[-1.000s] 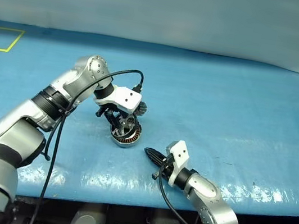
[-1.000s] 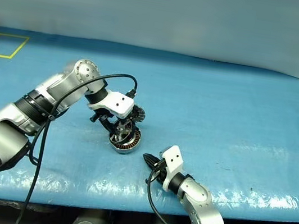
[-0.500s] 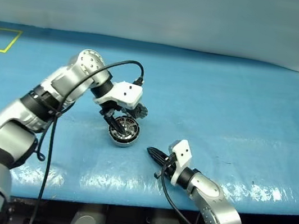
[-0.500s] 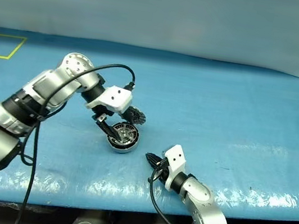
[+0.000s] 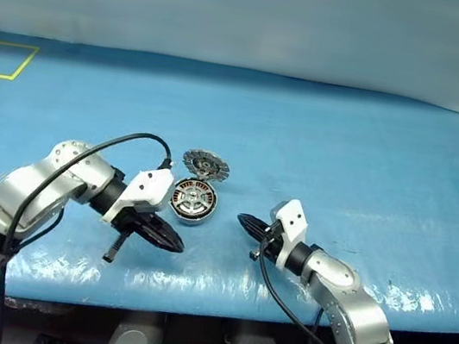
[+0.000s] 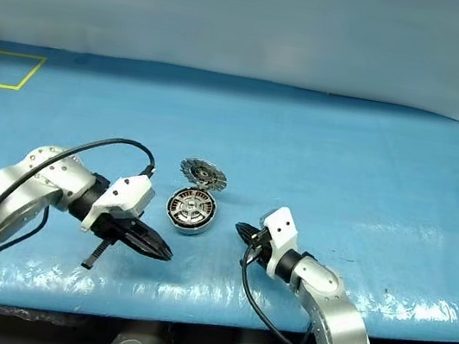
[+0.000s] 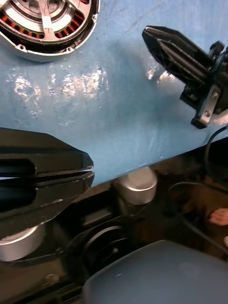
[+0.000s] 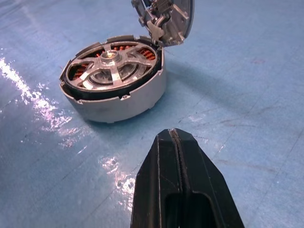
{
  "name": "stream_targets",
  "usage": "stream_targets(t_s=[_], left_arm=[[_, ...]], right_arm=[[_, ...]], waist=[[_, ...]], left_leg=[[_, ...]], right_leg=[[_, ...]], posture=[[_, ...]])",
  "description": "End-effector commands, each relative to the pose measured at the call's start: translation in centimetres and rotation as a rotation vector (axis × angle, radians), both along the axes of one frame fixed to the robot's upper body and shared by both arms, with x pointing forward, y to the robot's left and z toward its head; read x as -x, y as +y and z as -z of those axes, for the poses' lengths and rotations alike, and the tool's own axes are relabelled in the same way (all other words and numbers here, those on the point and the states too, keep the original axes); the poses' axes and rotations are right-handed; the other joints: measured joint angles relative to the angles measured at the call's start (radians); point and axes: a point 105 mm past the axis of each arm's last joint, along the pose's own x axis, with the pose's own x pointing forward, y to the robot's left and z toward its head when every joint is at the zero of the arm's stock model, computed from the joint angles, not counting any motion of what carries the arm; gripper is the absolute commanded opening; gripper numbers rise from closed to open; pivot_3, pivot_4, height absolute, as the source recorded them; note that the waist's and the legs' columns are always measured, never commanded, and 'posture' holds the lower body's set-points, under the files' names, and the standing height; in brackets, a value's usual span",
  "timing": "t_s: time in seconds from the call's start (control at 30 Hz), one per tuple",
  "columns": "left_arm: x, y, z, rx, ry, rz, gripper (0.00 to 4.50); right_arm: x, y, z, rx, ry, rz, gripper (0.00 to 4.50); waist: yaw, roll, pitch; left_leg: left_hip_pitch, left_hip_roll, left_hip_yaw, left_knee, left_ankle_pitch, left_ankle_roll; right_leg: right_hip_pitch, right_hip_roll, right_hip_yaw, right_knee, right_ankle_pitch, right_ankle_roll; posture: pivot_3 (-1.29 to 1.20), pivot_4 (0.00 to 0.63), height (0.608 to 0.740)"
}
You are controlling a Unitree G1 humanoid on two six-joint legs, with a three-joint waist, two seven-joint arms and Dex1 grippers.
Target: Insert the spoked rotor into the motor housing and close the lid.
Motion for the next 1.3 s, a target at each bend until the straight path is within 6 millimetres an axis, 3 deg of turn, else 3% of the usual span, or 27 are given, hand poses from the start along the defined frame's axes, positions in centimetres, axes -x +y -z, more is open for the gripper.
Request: stream_targets(t_s=[0.03,0.23,0.53,0.9,1.2,1.3], left_arm=[[0.5,0.2,0.1,0.086,-0.089,-0.142,0.04],[2.6,0.7,2.5,0.254,-0.183,-0.437,0.04],[3.3,2.3,4.6,0.341,-0.229,-0.792,0.04],[3.7,3.0,7.6,0.31,-0.251,-0.868,0.04],[3.3,2.7,8.2,0.325,-0.239,-0.867,0.04],[3.2,2.6,8.4,0.321,-0.23,-0.859,0.04]], right_arm=[[0.3,1.3,-2.8,-0.044,-0.073,-0.054,0.0],[0.8,3.9,-4.4,0.005,-0.075,-0.141,0.0],[0.0,7.5,-3.9,0.077,-0.018,-0.211,0.0],[-1.4,8.0,-2.2,0.147,0.017,-0.2,0.0],[-1.8,8.4,-1.4,0.136,0.032,-0.174,0.0],[-1.6,8.6,-2.1,0.125,0.015,-0.187,0.0]], waist=[[0.001,0.0,0.0],[0.014,0.0,0.0],[0.024,0.0,0.0],[0.02,0.0,0.0],[0.005,0.001,0.0],[0.004,0.001,0.0]], left_leg=[[0.0,0.0,0.0,0.0,0.0,0.0],[0.001,0.001,0.001,0.0,-0.001,-0.001],[-0.001,0.005,0.005,0.001,-0.002,-0.003],[-0.002,0.005,0.009,0.0,-0.004,-0.002],[-0.002,0.007,0.008,0.0,-0.004,-0.002],[-0.001,0.007,0.008,0.0,-0.004,-0.002]], right_leg=[[0.0,0.0,0.0,0.0,0.0,0.0],[0.0,-0.002,0.002,-0.001,0.0,-0.001],[-0.002,-0.005,-0.001,-0.002,0.0,-0.001],[-0.003,-0.001,-0.004,-0.003,-0.001,-0.003],[-0.003,-0.001,-0.005,-0.002,-0.001,-0.003],[-0.003,-0.001,-0.005,-0.002,-0.001,-0.003]], posture=[[0.0,0.15,0.74],[0.0,0.15,0.74],[0.0,0.15,0.74],[0.0,0.15,0.74],[0.0,0.15,0.74],[0.0,0.15,0.74]])
